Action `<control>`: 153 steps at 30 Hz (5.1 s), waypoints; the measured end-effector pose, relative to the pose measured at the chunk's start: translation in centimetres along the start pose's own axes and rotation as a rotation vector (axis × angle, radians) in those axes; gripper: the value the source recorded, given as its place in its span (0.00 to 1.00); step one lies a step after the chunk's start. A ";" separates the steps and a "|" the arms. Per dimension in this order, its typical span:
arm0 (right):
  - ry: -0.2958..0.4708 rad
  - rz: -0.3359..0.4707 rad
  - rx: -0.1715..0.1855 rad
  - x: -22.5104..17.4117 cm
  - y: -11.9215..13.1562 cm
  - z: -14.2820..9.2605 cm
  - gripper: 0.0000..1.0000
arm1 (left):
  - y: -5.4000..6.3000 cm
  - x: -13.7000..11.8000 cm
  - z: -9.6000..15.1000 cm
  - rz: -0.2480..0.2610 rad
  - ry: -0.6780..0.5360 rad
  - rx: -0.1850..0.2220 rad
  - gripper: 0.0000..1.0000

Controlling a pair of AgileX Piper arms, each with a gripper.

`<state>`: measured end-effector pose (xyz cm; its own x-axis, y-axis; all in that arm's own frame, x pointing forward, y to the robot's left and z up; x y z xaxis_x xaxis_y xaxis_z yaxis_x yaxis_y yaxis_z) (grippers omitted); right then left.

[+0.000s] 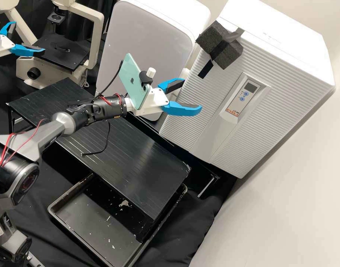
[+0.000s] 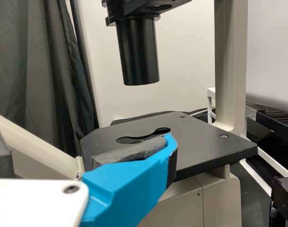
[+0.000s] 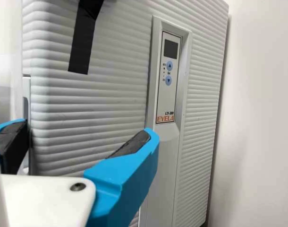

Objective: Open the incubator door

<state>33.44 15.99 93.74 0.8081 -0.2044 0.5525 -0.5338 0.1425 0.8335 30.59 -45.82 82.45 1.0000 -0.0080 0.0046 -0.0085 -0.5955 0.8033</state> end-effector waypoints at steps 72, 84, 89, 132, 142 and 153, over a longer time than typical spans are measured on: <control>-0.033 0.007 0.039 -2.5 1.5 1.1 0.00 | 0.0 0.0 0.0 0.000 0.000 0.000 1.00; 0.010 0.023 0.067 -3.8 1.9 0.9 1.00 | 0.0 0.0 0.0 0.000 0.000 0.000 1.00; 0.079 0.019 0.048 -4.3 2.1 -0.1 1.00 | 0.0 0.0 0.0 0.000 0.000 0.000 1.00; 0.038 -0.028 -0.059 0.0 -2.0 -0.7 0.00 | 0.0 0.0 0.0 0.000 0.000 0.000 1.00; 0.041 -0.033 -0.056 0.0 -2.1 -0.7 0.00 | 0.0 0.0 0.0 0.000 0.000 0.000 1.00; 0.046 -0.033 -0.049 0.1 -1.8 -0.5 0.00 | 0.0 0.0 0.0 0.000 0.000 0.000 1.00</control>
<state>34.64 16.20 92.28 0.8362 -0.1648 0.5230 -0.4949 0.1841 0.8492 30.59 -45.82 82.45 1.0000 -0.0080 0.0046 -0.0085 -0.5955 0.8033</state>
